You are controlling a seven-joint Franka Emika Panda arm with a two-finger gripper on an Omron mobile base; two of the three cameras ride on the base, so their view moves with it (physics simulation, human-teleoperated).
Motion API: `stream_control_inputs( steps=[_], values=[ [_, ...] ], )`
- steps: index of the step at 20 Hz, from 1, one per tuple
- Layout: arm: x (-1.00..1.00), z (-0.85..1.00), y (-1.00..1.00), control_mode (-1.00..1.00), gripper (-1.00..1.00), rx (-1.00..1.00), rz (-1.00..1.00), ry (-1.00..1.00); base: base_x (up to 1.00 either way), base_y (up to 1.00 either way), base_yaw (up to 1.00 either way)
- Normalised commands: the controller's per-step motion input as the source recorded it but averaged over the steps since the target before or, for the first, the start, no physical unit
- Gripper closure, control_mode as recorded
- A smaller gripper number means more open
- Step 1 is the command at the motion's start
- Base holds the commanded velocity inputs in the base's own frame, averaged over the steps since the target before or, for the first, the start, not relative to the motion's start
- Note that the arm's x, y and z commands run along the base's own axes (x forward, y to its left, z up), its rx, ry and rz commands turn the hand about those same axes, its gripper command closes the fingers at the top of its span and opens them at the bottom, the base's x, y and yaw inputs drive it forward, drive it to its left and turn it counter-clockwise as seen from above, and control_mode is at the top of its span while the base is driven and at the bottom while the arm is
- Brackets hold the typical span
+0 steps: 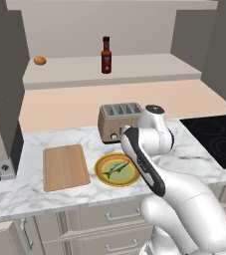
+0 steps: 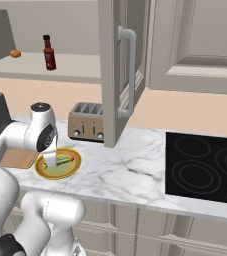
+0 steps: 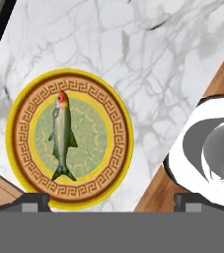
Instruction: Pick the fish from the plate and place it on the cutting board. Then pick the condiment bottle from the cabinet and place it next to the cutting board.
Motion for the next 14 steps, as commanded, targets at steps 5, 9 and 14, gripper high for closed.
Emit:
stream_control_inputs(
  steps=[5, 9, 14],
  values=[
    [0.19, -0.19, 0.0, -1.0, -1.0, 0.0, 0.0, 0.01, 0.0, 0.0, 0.0],
    [0.18, -0.17, 0.0, -1.0, -1.0, 0.0, 0.0, 0.02, 0.0, 0.0, 0.0],
    [0.17, -0.21, 0.0, -1.0, -1.0, 0.0, 0.0, 0.04, 0.0, 0.0, 0.0]
  ],
)
